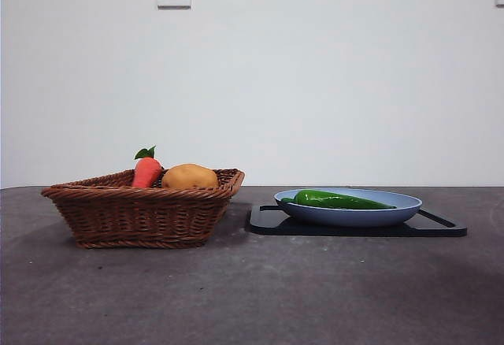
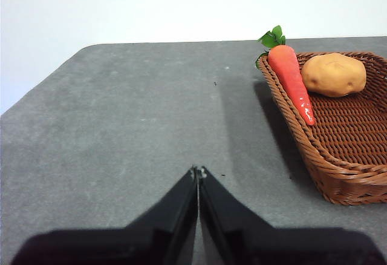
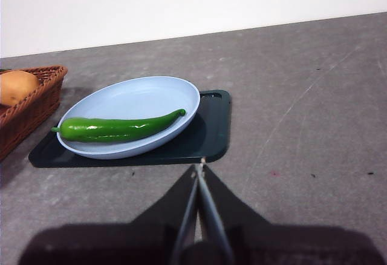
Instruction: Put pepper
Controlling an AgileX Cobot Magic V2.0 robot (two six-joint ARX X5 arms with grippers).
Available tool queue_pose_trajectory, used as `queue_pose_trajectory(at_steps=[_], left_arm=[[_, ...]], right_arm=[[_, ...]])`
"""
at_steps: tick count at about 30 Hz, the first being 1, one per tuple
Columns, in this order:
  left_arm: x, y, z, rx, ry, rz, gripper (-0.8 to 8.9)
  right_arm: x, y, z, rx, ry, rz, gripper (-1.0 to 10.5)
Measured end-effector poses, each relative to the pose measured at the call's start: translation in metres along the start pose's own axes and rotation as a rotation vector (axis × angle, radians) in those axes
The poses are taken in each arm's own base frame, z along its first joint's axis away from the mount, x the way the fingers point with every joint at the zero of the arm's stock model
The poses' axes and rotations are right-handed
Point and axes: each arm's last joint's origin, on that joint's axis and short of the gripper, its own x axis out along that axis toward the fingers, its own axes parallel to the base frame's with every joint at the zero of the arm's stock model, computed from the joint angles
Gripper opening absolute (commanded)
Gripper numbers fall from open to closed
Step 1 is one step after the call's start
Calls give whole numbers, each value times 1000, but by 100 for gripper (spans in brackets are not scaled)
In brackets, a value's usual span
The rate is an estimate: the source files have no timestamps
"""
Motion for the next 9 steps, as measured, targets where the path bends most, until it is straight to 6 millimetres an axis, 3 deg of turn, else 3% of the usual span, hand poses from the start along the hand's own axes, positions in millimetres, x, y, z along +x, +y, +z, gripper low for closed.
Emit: queue_pose_trajectory(at_steps=[9], left_arm=[[0,0,0,0,0,0,8]], right_arm=[[0,0,0,5,-2,0,11]])
